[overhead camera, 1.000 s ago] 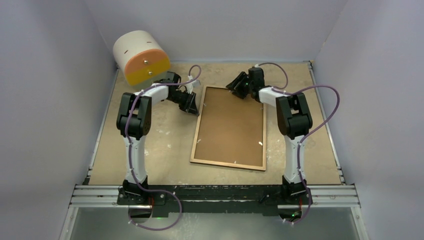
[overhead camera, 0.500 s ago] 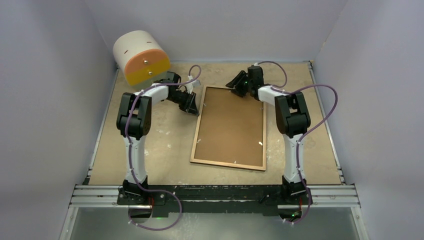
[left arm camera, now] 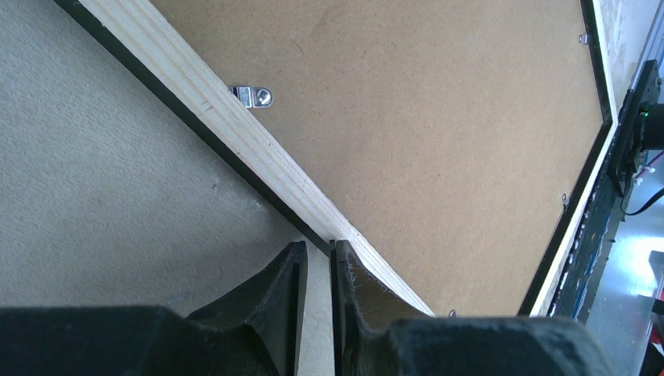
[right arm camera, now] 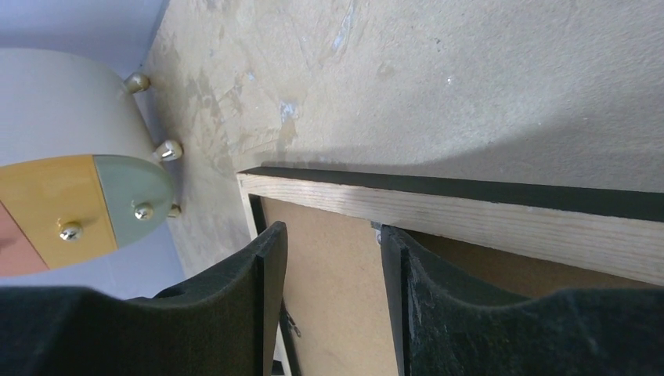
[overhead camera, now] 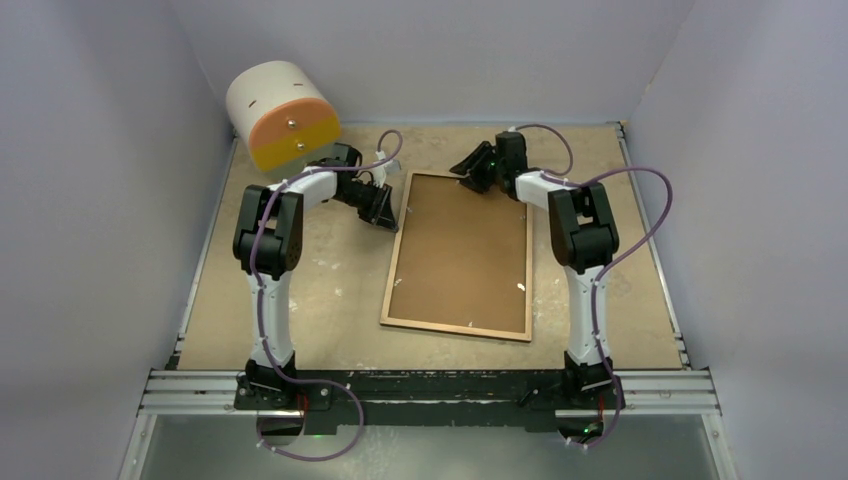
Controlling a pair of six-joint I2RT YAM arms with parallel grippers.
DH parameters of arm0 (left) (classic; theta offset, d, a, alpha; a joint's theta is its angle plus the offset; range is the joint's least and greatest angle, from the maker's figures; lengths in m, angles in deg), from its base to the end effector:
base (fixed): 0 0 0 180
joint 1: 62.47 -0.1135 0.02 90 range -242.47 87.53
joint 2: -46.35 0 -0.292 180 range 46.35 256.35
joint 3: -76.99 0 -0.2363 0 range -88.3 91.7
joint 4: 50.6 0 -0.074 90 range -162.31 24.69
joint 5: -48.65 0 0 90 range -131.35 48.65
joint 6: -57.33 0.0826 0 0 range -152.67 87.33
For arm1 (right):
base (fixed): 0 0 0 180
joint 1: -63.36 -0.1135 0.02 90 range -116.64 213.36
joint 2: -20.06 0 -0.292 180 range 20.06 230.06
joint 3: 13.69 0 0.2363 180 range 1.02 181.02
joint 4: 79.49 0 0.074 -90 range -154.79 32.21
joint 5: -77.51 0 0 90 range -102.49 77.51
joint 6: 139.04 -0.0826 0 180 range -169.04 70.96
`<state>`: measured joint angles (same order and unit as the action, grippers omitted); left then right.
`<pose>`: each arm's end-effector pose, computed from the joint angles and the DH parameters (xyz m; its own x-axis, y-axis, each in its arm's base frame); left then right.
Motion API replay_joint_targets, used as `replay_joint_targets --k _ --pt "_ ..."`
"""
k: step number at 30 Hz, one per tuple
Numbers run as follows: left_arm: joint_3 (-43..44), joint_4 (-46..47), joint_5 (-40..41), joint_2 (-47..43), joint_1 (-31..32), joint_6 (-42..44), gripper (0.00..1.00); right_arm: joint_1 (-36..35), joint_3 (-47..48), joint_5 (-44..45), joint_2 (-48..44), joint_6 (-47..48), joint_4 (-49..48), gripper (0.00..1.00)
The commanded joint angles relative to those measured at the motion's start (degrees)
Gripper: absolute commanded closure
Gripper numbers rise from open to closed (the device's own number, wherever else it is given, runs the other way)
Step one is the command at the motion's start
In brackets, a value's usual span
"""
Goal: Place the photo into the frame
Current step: Install the photo frame at the center of the board.
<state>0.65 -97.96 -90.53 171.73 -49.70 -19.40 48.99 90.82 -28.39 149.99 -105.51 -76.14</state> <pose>0.4292 -0.1614 0.1446 -0.7930 0.3336 -0.5098 0.6062 0.5150 -0.6060 0.5324 0.1597 0.1621 -0.6504 0.6610 -0.3743 0.1283 0.5813 0.8035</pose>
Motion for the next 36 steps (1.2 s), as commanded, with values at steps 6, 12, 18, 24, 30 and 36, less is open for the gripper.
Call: replay_joint_targets --k 6,12,18,24,30,36 --pt "-0.09 -0.31 2.13 -0.08 2.16 2.28 0.8 -1.63 2.11 -1.5 3.66 -3.13 1.36 0.48" --pt "-0.44 -1.13 2.55 -1.46 1.87 3.16 0.81 -1.19 1.43 3.13 -1.71 2.24 8.23 0.45" --pt "-2.59 -1.66 2.4 -4.18 -0.16 3.93 0.81 -1.52 -1.52 13.9 -10.44 9.26 11.25 0.38" --pt "-9.54 1.92 0.63 -6.71 0.83 2.62 0.8 -4.92 -4.29 18.94 -16.74 16.18 18.03 0.33" --pt "-16.72 7.81 -3.26 -7.35 3.0 0.12 0.81 -11.75 -10.92 19.75 -22.36 19.53 19.24 0.31" --pt "-22.17 14.27 -10.48 -11.31 5.65 -1.79 0.81 -19.09 -14.89 20.4 -26.59 20.56 22.02 0.32"
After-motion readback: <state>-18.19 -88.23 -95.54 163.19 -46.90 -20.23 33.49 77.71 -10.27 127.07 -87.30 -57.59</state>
